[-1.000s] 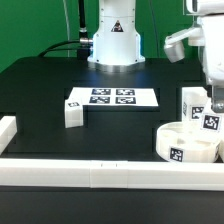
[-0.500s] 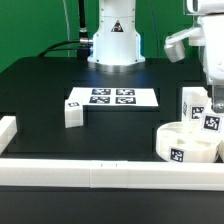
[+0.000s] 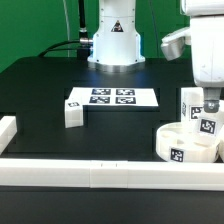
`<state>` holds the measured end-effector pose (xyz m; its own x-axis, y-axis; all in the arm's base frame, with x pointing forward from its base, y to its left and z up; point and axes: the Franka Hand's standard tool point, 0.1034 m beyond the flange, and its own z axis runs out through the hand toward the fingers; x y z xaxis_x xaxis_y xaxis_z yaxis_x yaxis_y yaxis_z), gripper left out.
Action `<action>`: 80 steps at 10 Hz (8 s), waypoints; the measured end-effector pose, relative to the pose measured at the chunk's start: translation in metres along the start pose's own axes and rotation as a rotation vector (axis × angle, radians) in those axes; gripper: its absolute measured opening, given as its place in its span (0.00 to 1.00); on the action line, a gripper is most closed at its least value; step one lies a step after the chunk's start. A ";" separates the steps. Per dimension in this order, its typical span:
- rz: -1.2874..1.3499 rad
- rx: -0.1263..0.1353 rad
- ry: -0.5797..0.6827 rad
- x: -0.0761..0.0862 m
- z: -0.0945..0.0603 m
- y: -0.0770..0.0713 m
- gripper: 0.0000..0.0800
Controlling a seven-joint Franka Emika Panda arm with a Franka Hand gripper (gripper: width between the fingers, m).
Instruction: Assemble stool
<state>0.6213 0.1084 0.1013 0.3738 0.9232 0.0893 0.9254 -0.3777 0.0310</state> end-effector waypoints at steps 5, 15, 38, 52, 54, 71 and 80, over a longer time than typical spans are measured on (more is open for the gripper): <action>0.033 0.018 -0.009 0.001 0.004 -0.005 0.81; 0.079 0.031 -0.022 -0.013 0.020 -0.002 0.42; 1.552 0.045 0.008 -0.002 0.022 -0.006 0.43; 2.614 0.170 -0.035 0.005 0.023 -0.011 0.43; 2.698 0.186 -0.043 0.006 0.023 -0.011 0.45; 1.666 0.131 -0.010 0.008 -0.015 0.003 0.81; 0.735 0.053 0.012 0.005 -0.013 0.006 0.81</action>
Offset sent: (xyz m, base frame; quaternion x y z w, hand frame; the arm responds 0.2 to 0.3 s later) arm 0.0000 0.0000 0.0000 0.0000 0.0000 0.0000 1.0000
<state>0.6278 0.1101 0.1153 0.8985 0.4318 0.0792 0.4378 -0.8947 -0.0886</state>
